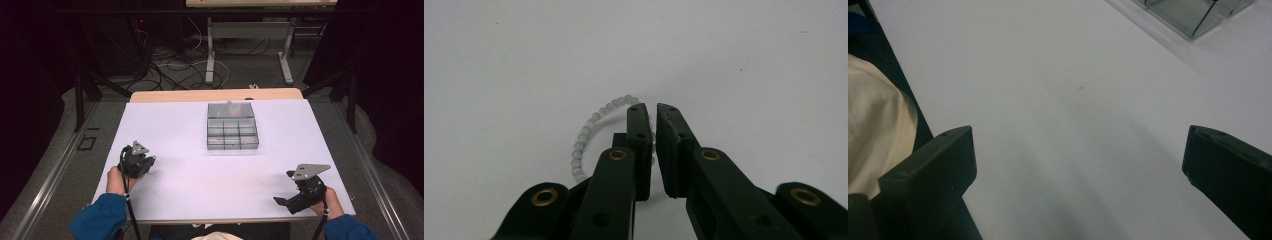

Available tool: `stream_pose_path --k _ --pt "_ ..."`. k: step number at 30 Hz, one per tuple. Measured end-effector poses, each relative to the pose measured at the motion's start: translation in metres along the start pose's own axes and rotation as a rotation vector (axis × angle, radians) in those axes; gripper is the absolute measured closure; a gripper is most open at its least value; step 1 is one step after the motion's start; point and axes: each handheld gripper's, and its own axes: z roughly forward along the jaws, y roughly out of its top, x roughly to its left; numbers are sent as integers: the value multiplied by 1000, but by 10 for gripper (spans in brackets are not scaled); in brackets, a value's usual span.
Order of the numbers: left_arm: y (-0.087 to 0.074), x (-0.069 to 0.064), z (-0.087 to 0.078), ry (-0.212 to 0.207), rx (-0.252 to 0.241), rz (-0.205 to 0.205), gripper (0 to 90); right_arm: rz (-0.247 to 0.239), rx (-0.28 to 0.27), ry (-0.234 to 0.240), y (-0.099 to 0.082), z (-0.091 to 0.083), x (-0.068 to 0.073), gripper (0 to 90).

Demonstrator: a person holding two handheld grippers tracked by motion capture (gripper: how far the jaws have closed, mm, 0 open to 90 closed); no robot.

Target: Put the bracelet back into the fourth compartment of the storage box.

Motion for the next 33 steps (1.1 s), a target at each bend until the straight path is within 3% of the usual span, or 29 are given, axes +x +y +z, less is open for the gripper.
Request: stream_pose_path --k 19,33 --pt "5 -1 -13 24 -54 21 851 7 3 0 0 0 1 6" --pt "10 -6 -23 12 -85 34 851 -1 0 2 0 0 0 6"
